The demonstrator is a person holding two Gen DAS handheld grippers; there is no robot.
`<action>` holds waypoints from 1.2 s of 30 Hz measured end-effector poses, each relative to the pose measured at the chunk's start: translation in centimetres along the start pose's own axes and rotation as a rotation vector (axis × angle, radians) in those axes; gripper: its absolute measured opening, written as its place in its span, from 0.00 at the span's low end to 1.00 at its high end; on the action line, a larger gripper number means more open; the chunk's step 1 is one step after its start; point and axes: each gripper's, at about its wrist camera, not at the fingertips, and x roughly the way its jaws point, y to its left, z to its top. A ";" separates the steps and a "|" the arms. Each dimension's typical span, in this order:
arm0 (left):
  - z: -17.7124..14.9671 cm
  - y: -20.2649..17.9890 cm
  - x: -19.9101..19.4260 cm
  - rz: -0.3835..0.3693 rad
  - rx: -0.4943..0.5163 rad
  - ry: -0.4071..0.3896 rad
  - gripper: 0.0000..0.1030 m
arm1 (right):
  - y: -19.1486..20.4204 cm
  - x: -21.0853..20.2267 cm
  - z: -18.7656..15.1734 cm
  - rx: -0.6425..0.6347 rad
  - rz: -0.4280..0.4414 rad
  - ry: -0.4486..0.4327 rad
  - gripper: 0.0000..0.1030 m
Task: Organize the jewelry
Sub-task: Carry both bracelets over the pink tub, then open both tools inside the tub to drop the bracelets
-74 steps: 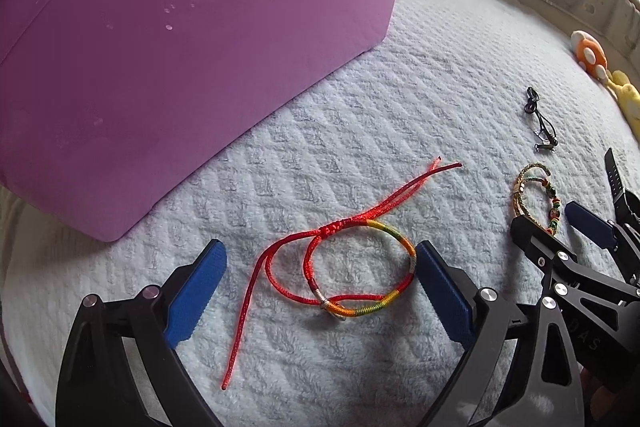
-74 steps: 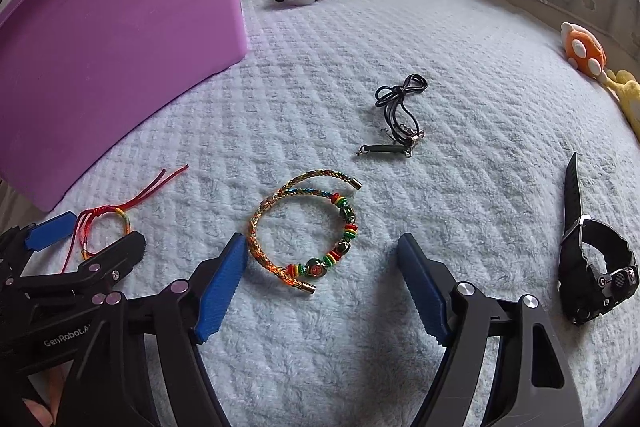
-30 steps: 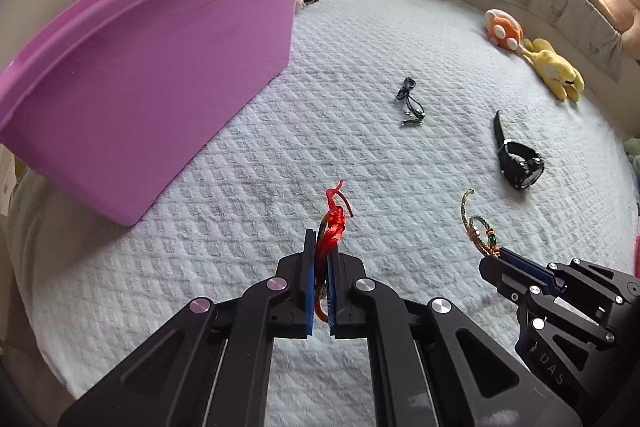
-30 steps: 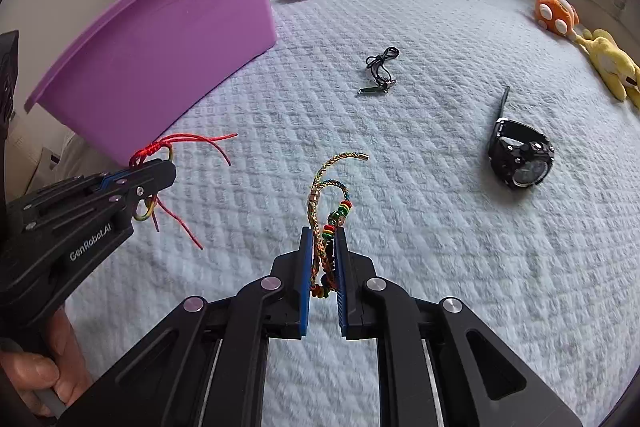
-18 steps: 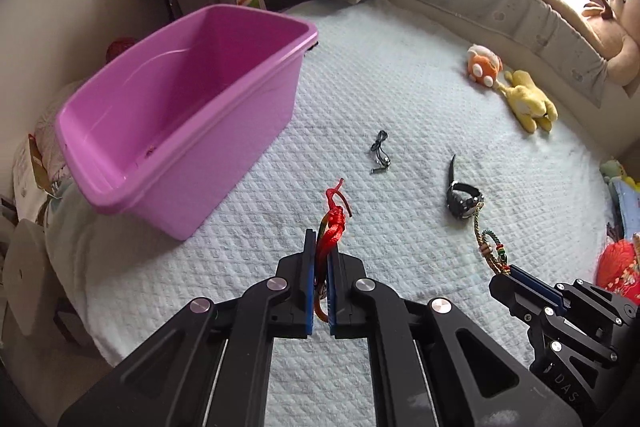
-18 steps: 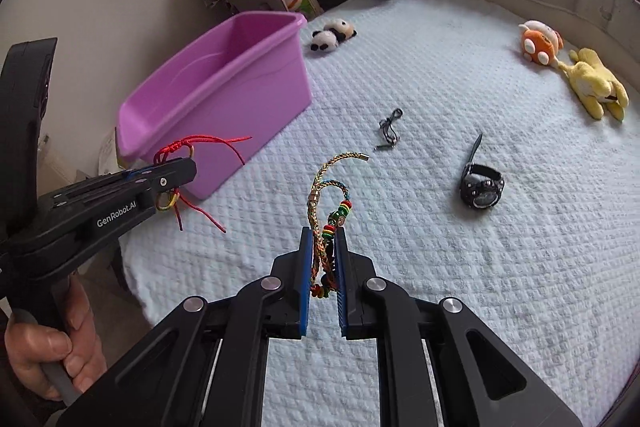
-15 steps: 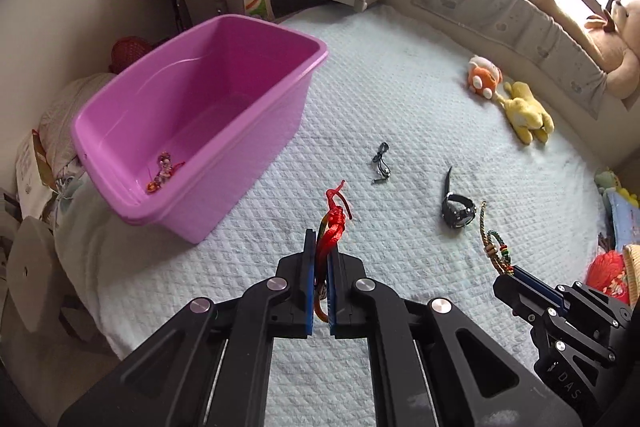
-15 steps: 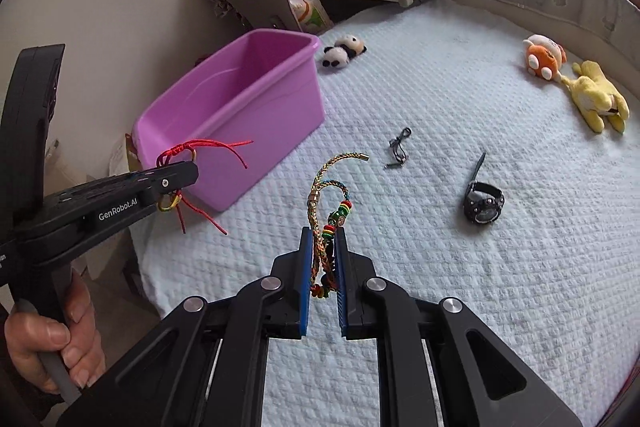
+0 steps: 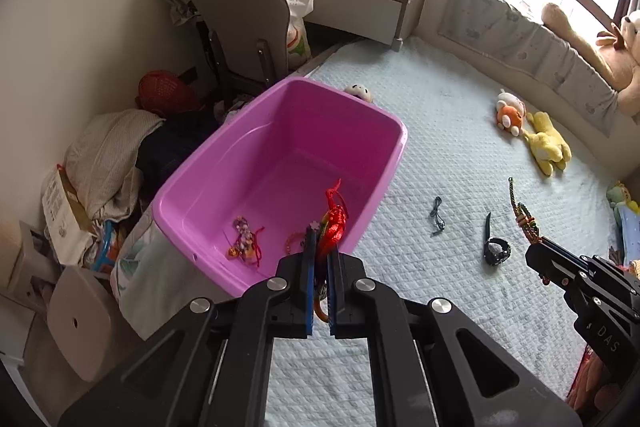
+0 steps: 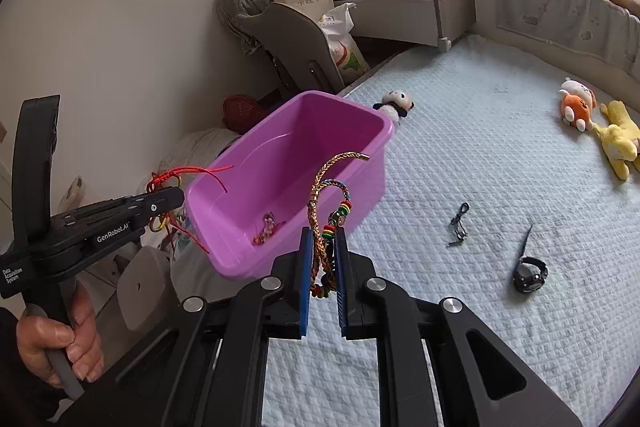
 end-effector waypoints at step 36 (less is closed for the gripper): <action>7.7 12.4 12.3 -0.024 0.134 0.176 0.78 | 7.8 17.0 9.1 0.208 -0.155 0.211 0.50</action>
